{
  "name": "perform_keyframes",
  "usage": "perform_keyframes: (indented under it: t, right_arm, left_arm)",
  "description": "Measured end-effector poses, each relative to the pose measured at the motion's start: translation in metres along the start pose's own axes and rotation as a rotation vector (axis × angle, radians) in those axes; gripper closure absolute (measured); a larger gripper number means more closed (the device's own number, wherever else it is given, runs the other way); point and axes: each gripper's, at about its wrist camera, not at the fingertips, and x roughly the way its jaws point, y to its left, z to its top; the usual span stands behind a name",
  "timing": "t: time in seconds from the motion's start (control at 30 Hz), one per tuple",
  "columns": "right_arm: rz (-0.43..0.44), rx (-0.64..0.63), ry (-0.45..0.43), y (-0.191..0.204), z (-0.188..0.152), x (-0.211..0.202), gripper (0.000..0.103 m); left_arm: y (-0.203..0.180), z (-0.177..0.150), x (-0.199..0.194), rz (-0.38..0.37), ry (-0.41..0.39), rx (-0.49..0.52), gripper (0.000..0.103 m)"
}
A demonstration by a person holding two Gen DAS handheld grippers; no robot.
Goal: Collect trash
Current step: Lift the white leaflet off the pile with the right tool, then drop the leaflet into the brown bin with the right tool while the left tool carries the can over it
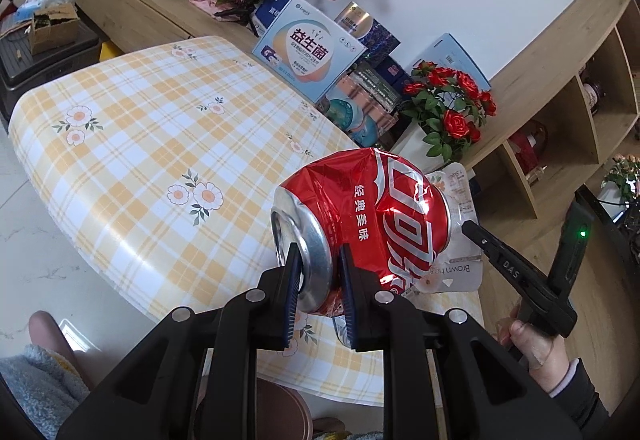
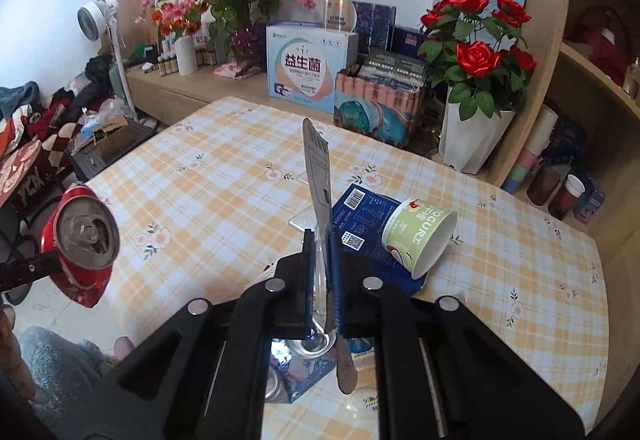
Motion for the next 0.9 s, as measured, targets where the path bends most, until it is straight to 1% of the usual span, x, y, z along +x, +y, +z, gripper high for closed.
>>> perform_keyframes:
  t: [0.1, 0.23, 0.43, 0.63, 0.73, 0.9]
  right_arm:
    - [0.033, 0.049, -0.025, -0.002, -0.011, -0.022, 0.092]
    - [0.081, 0.134, -0.048, -0.004, -0.036, -0.057, 0.092]
    - [0.109, 0.158, -0.058, 0.01, -0.077, -0.094, 0.092]
    - [0.127, 0.179, -0.026, 0.027, -0.126, -0.122, 0.092]
    - [0.121, 0.17, 0.008, 0.038, -0.148, -0.134, 0.092]
    - [0.101, 0.156, 0.039, 0.053, -0.173, -0.145, 0.092]
  left_arm:
    - [-0.004, -0.005, -0.01, 0.0, -0.004, 0.016, 0.084]
    - [-0.006, -0.016, -0.021, 0.001, 0.007, 0.031, 0.084]
    - [-0.012, -0.044, -0.038, 0.011, 0.033, 0.073, 0.084]
    - [-0.022, -0.071, -0.058, 0.011, 0.045, 0.139, 0.084]
    - [-0.028, -0.083, -0.069, -0.008, 0.031, 0.165, 0.084]
    - [-0.036, -0.106, -0.095, -0.046, -0.002, 0.183, 0.084]
